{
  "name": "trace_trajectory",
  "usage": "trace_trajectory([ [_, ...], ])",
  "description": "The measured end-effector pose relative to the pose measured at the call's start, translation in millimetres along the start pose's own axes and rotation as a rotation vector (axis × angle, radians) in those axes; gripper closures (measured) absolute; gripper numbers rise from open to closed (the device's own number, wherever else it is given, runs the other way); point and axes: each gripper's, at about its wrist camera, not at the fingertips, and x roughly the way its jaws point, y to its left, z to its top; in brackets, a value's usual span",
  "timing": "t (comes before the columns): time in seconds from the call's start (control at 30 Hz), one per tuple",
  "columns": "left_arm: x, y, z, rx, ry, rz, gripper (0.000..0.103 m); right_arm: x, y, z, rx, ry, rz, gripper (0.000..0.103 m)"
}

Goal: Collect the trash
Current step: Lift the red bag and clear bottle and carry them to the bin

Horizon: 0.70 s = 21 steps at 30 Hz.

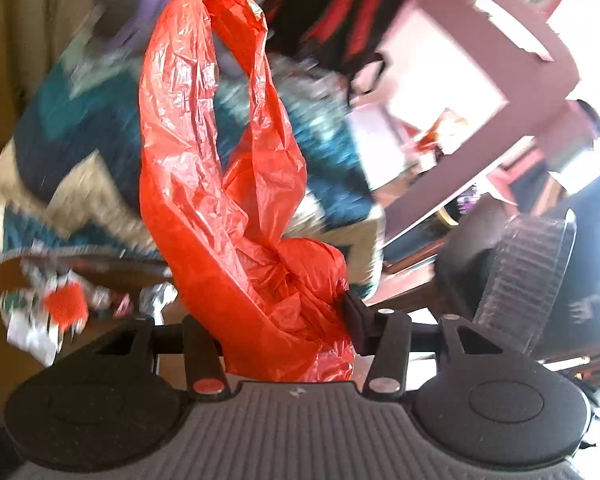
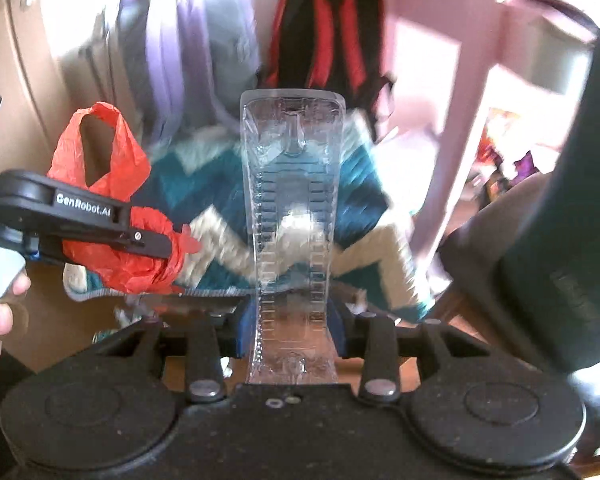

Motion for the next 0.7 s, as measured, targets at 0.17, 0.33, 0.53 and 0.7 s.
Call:
trace_trajectory([
  [0.17,-28.2,-59.0,18.5,0.099,-0.055,-0.061,0.055,-51.6,-32.3,28.5,0.013,-0.120,-0.043,0.066],
  [0.33,-53.3,-128.8,35.0,0.244,-0.113,-0.139,0.055,-92.8,-65.9,52.4,0.036,-0.213,-0.099,0.065],
  [0.53,-75.0,-219.8,51.3,0.401,-0.162,-0.208,0.055,-136.2,-113.9,78.7,0.100,-0.317,-0.188,0.065],
  [0.7,-85.4,-295.7,61.4,0.504,-0.190,-0.270,0.055,-165.2,-158.0,95.3,0.149,-0.379,-0.270,0.065],
])
